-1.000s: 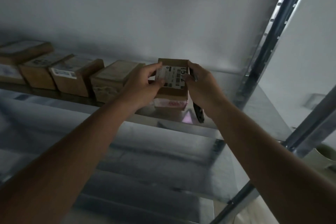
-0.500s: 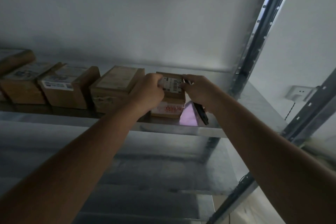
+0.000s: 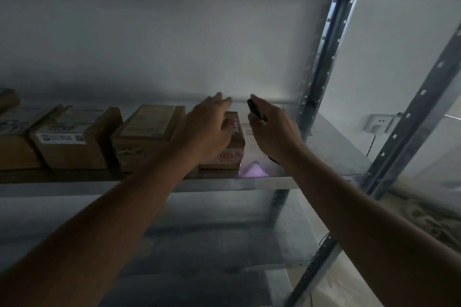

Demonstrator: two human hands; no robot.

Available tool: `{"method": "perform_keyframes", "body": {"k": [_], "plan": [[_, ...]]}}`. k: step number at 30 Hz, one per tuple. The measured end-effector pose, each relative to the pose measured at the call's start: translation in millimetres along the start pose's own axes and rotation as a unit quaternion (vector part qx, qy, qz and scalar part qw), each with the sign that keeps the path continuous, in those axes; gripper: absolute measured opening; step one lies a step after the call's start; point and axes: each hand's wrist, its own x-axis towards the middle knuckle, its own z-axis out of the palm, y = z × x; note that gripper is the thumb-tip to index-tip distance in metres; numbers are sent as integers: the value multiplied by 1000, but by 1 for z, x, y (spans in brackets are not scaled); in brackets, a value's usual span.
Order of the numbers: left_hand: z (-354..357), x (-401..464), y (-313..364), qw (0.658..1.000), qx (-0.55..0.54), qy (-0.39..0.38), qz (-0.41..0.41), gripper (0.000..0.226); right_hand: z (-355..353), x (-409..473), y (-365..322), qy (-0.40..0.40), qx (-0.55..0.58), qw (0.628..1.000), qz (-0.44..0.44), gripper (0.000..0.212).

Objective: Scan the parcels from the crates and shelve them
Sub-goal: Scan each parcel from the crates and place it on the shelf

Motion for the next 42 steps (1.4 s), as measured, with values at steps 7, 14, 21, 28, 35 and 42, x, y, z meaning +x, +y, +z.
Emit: {"method": "perform_keyframes", "body": {"k": [7,14,21,28,35,42], "plan": [[15,-4,17,987,48,-13,154,62,-32,-47,13,93,-144,985,4,55],[34,-18,78,961,53,-28,270,60,-81,-114,46,155,-232,957,78,57],[59,-47,169,941,22,-61,333,64,-141,-200,97,185,-246,938,162,55],[97,-102,296,912,-11,-106,396,62,-217,-317,149,217,-257,913,233,54],[140,-172,430,879,-54,-152,448,66,-297,-442,209,247,-265,880,307,55],[180,-234,547,842,-92,-189,497,72,-360,-544,257,262,-288,840,378,56]]}}
